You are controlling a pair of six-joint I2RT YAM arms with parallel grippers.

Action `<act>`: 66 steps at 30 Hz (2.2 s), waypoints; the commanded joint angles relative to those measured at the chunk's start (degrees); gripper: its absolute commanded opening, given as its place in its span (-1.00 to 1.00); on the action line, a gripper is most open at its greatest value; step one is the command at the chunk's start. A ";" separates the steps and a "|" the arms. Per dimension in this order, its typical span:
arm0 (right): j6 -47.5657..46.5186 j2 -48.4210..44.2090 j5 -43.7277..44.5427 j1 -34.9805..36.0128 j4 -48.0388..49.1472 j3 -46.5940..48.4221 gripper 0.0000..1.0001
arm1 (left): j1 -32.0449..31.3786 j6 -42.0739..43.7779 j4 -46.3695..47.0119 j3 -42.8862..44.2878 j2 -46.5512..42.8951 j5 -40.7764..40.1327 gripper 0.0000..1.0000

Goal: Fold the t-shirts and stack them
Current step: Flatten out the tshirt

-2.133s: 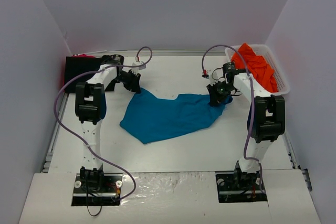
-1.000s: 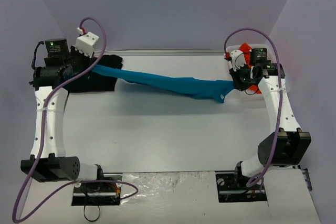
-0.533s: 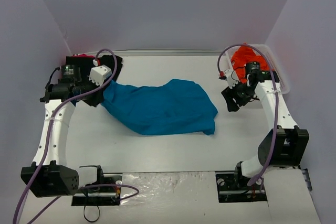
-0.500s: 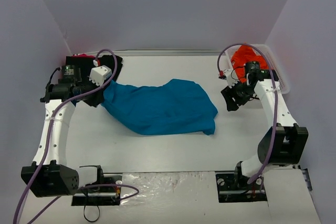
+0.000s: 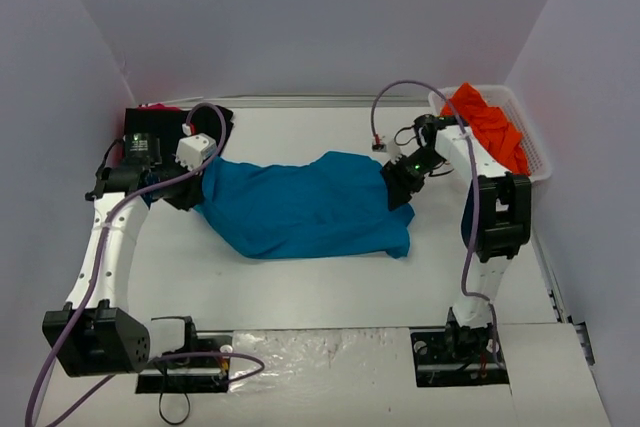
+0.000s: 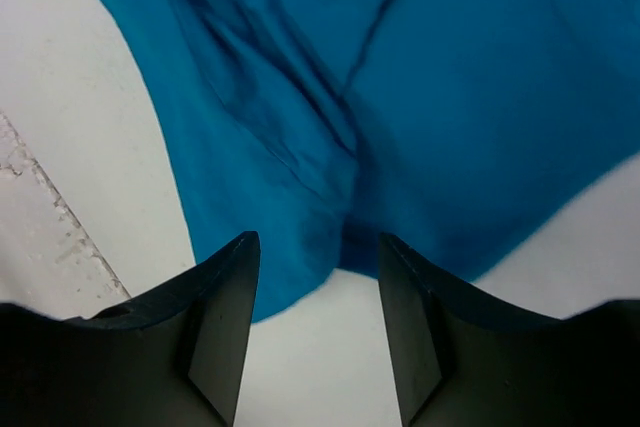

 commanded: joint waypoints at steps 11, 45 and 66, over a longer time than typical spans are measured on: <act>-2.42 7.43 -4.11 4.60 -3.81 -0.39 -0.13 | -0.13 -1.79 3.44 -0.49 0.65 0.68 -0.95; 3.90 18.85 -0.42 7.76 -3.11 17.53 -0.11 | -0.04 -3.20 6.60 -2.87 3.81 2.00 -0.95; 3.99 20.80 2.66 10.75 -2.75 17.71 -0.16 | -0.13 -3.81 8.09 -3.84 4.95 2.09 -0.95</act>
